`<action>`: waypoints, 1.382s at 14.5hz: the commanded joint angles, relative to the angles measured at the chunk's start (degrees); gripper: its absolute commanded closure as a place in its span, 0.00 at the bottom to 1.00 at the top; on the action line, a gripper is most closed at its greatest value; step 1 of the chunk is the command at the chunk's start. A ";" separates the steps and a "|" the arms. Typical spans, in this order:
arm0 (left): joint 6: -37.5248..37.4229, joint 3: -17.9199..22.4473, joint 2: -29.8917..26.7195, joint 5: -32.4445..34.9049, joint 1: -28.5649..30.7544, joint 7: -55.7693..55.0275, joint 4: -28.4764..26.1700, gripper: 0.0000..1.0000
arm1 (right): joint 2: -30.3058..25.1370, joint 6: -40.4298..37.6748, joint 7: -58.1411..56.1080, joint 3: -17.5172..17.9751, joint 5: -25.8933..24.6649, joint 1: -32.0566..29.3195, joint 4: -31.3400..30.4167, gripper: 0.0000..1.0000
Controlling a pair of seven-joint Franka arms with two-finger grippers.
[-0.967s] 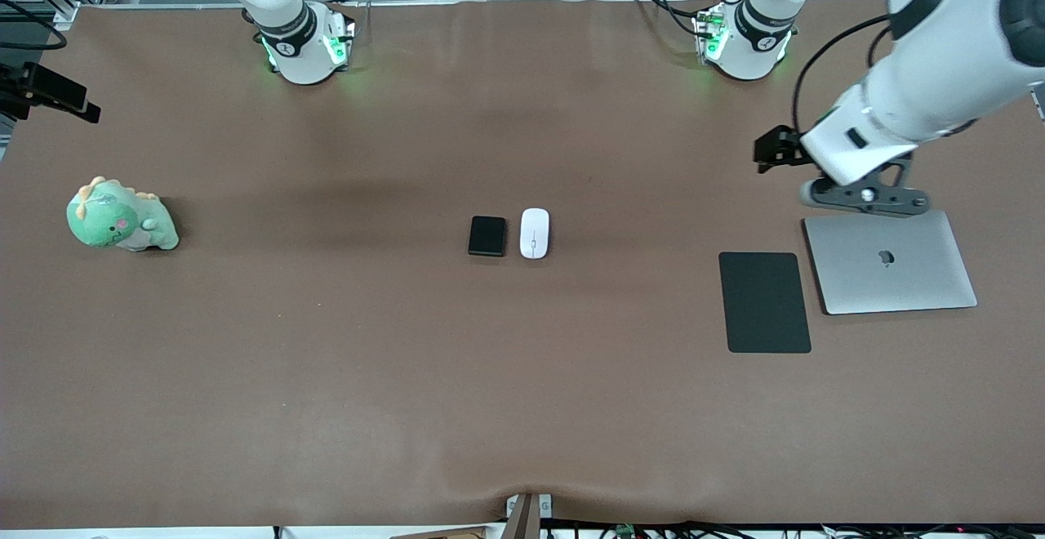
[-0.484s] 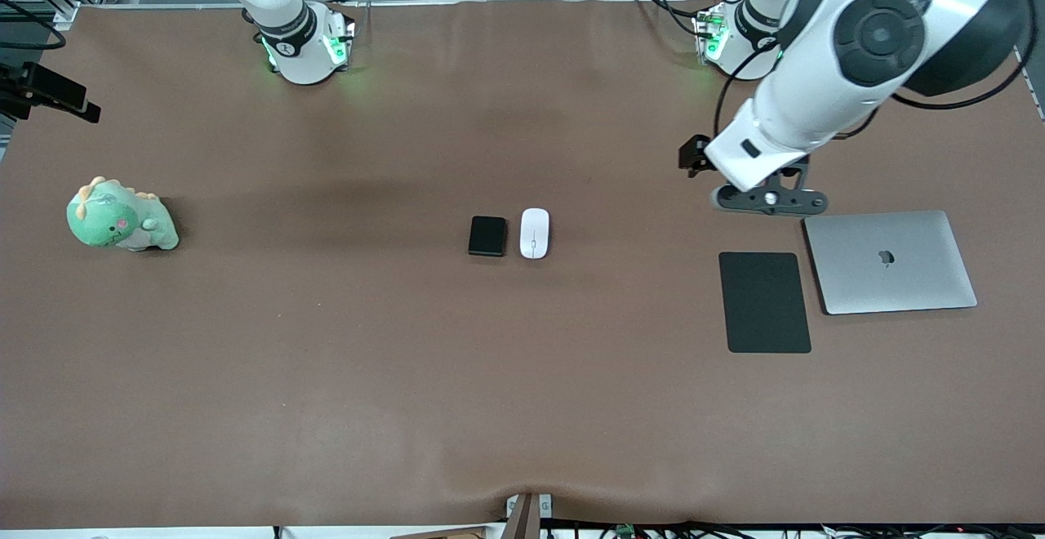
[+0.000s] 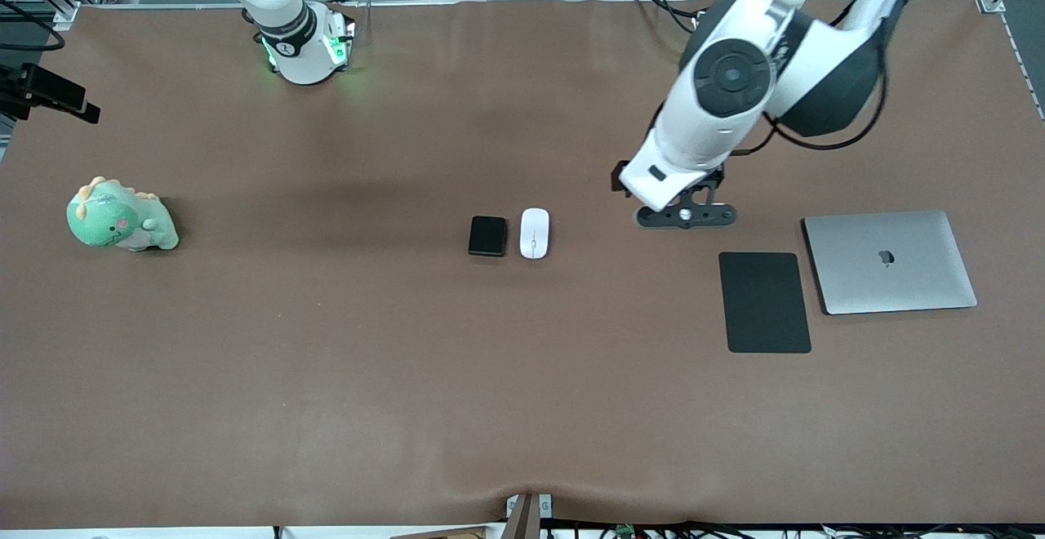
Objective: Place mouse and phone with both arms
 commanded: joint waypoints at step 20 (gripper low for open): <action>22.70 0.58 20.24 8.73 -16.16 -14.25 1.79 0.00 | 6.01 -0.12 -0.54 0.52 1.20 -1.34 1.67 0.00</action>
